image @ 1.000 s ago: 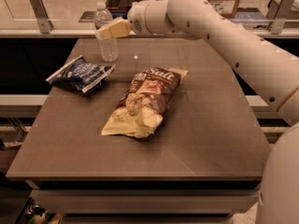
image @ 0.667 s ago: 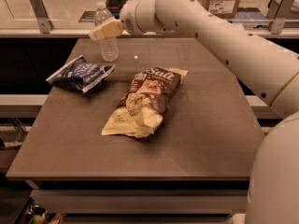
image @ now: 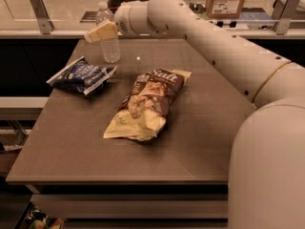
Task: Pick water bottle
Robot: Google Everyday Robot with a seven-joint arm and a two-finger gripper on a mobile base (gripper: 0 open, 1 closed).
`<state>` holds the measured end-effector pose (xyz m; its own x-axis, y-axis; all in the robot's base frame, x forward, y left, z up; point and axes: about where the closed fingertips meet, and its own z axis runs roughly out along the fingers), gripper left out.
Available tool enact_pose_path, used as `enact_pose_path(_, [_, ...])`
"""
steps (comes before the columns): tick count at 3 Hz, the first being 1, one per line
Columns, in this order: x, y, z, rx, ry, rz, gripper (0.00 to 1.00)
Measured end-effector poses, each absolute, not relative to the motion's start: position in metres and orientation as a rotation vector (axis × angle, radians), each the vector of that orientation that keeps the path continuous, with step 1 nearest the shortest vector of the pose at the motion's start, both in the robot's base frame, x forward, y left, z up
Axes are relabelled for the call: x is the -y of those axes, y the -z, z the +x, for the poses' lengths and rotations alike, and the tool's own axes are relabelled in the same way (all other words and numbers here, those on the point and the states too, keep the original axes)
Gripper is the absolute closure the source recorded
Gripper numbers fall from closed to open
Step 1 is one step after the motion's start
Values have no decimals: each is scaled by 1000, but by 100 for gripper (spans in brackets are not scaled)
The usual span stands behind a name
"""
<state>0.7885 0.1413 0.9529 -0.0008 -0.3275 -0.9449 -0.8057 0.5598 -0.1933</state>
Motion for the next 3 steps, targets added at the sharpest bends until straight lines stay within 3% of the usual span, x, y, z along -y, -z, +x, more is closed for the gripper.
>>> enact_pose_path(1, [-140, -944, 804, -1577, -545, -977, 0])
enact_pose_path(2, [-142, -944, 805, -1575, -547, -977, 16])
enact_pose_path(3, [-144, -943, 805, -1575, -551, -980, 40])
